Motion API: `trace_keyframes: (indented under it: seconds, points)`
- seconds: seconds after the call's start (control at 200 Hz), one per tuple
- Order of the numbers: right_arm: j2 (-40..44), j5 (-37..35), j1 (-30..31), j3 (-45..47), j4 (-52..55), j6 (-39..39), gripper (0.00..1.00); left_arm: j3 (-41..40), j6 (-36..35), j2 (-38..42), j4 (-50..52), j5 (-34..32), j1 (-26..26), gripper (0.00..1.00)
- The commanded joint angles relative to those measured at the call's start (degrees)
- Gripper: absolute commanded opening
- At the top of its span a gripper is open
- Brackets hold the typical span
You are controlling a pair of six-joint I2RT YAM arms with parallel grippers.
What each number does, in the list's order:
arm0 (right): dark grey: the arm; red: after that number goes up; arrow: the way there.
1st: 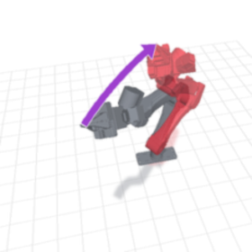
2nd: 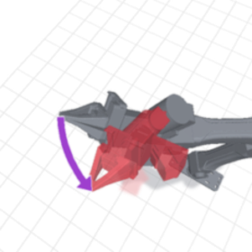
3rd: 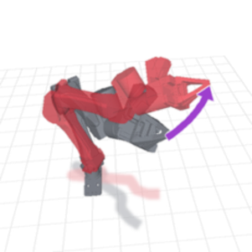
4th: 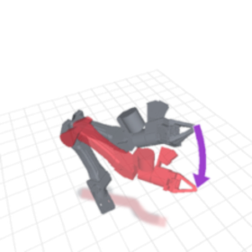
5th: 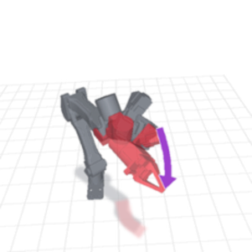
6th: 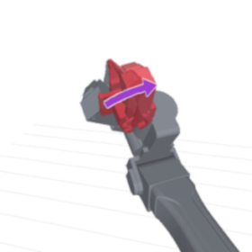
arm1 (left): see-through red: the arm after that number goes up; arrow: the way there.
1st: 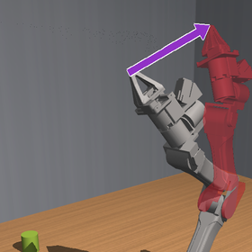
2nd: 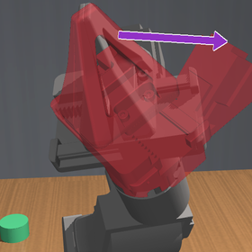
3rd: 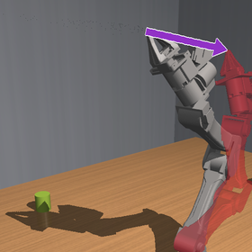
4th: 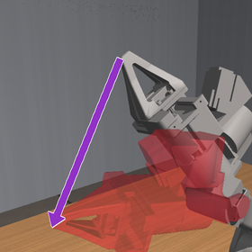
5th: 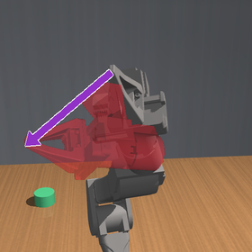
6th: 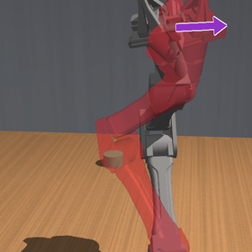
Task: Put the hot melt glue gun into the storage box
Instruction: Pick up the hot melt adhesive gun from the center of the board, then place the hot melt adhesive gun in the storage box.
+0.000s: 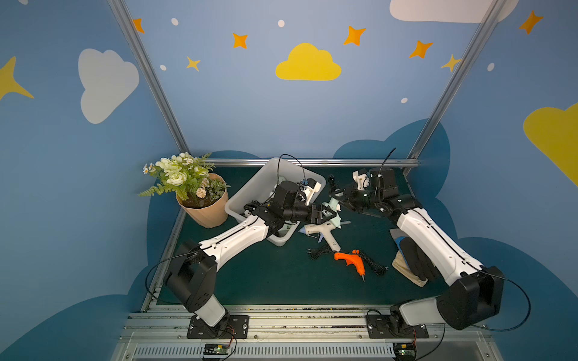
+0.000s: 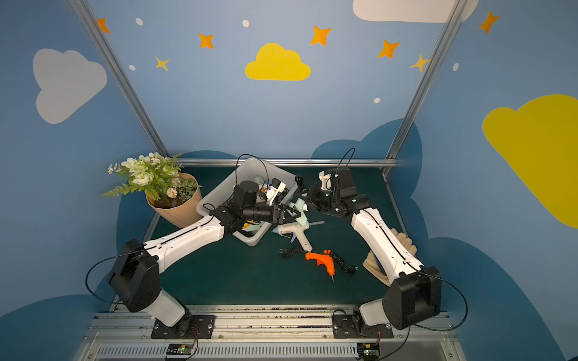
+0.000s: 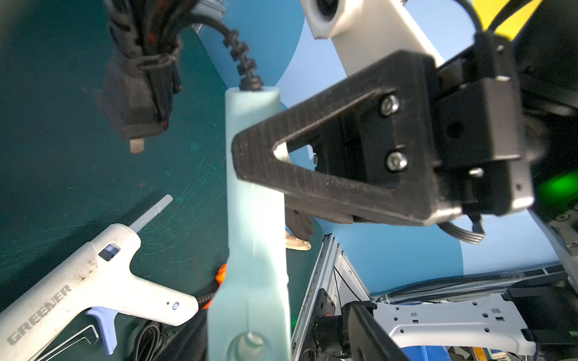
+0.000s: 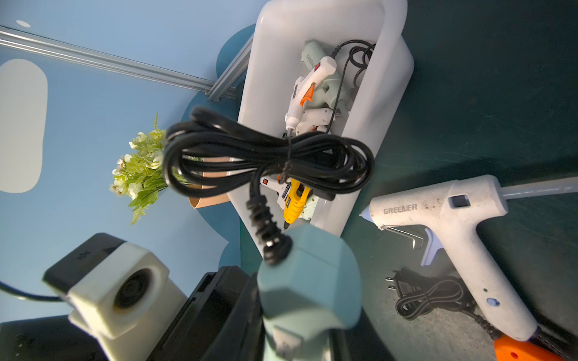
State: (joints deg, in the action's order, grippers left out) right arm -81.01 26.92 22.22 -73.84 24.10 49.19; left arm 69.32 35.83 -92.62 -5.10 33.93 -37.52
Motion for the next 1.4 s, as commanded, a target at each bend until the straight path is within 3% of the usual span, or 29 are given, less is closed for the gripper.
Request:
trace_keyframes:
  seconds: [0.0, 0.245, 0.436, 0.501, 0.626, 0.711, 0.856, 1.036, 1.237, 1.397]
  points:
    - [2.28, 0.29, 1.1, 0.25, -2.82, 0.46, 0.08, 0.82, 0.57, -0.66, -1.4, -0.91, 0.09, 0.64]
    - [3.34, -1.35, 2.18, 0.61, -2.03, -0.1, 0.09, -0.12, 1.83, -0.09, -2.0, -2.23, 0.11, 0.35]
    - [3.93, -2.54, 2.63, 0.49, -1.16, -0.87, 0.17, -2.33, 3.25, 2.26, -2.41, -5.69, 0.51, 0.03]
    - [4.1, -2.77, 2.7, 0.36, -1.05, -1.18, 0.27, -3.31, 4.01, 3.32, -3.0, -6.45, 1.08, 0.03]
    - [4.41, -3.14, 2.9, 0.21, -0.64, -1.89, 0.55, -4.74, 5.45, 4.84, -2.81, -6.74, 3.28, 0.03]
    - [4.94, -4.17, 2.96, 0.13, 0.61, -2.67, 0.67, -5.8, 5.77, 5.91, -2.43, -6.19, 5.77, 0.03]
    - [6.52, -6.45, 3.03, 0.51, 3.06, -3.89, 0.74, -6.5, 4.14, 8.11, 1.63, -3.75, 11.38, 0.03]
    - [9.77, -10.48, 3.04, 2.33, 4.9, -5.04, 0.8, -3.76, -2.79, 10.1, 14.63, 1.23, 19.12, 0.03]
    - [14.53, -13.69, 3.1, 6.03, 3.17, -4.98, 0.88, -0.77, -8.62, 7.71, 22.85, 12.29, 26.76, 0.03]
    - [18.01, -16.39, 3.25, 7.47, 3.57, -5.61, 0.93, 2.37, -12.48, 3.49, 28.09, 13.39, 31.32, 0.03]
